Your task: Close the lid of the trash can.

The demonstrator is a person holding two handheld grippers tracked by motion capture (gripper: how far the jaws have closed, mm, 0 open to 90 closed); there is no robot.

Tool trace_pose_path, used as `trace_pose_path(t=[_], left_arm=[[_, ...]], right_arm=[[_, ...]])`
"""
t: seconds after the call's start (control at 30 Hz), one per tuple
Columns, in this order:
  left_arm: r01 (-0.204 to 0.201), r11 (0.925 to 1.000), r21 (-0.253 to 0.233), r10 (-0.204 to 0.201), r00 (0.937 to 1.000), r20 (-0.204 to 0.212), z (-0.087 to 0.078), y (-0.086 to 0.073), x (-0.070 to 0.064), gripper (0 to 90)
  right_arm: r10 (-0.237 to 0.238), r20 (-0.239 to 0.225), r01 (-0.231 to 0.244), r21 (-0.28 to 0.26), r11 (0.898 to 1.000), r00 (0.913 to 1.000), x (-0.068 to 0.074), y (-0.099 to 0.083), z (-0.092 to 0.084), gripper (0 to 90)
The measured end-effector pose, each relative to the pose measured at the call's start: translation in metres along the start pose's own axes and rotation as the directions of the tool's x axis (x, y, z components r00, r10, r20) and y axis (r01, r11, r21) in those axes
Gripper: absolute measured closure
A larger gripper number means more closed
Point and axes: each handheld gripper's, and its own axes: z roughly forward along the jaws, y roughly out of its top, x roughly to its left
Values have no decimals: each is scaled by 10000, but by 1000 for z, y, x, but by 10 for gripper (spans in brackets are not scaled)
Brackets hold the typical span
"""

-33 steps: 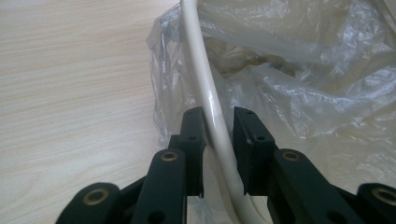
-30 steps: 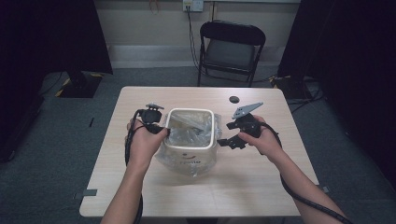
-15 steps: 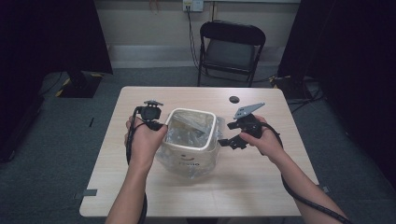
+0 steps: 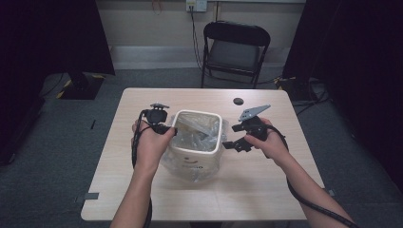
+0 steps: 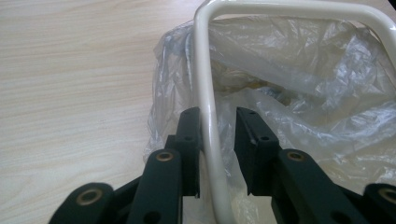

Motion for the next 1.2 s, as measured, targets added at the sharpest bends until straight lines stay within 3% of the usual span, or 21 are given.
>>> trace_pose_path(t=[0.1, 0.13, 0.2, 0.3, 0.33, 0.47, 0.73, 0.9, 1.07, 1.2], left_arm=[[-448, 9988, -192, 450, 9989, 87, 1, -3, 5, 496], [-595, 9979, -243, 603, 9976, 335, 1, -4, 7, 496], [-759, 9966, -311, 785, 9929, 898, 0, -6, 10, 392], [-956, 9937, -586, 1019, 9881, 1156, -4, -9, 17, 353], [-796, 9947, -651, 875, 9878, 1290, -6, -10, 19, 340], [-641, 9949, -782, 764, 9831, 1665, -13, -14, 25, 343], [-1410, 9844, -1057, 1617, 9610, 2243, -27, -30, 29, 314], [-1562, 9825, -1011, 1778, 9482, 2634, -24, -40, 26, 314], [-1623, 9835, -801, 1788, 9395, 2922, -21, -41, 22, 333], [-1694, 9834, -649, 1811, 9392, 2917, -18, -41, 22, 334]], right_arm=[[0, 55, 0, 4, 10000, 10000, 0, 1, -3, 150], [0, 55, 0, 4, 10000, 10000, 0, 1, -3, 150], [-21, 143, 21, 10, 10000, 9999, 0, 3, -7, 150], [-49, 203, 49, 20, 10000, 9998, 0, 5, -9, 150], [-52, 227, 52, -18, 10000, 9997, 0, 6, -10, 150], [-99, 262, 100, -41, 9999, 9996, 2, 10, -12, 150], [-190, 316, 191, -12, 9998, 9993, 6, 18, -12, 151], [-256, 391, 253, 77, 9997, 9989, 8, 22, -9, 152], [-256, 445, 248, 185, 9995, 9987, 7, 24, -4, 148], [-165, 556, 158, 141, 9998, 9983, 4, 26, -3, 152]])
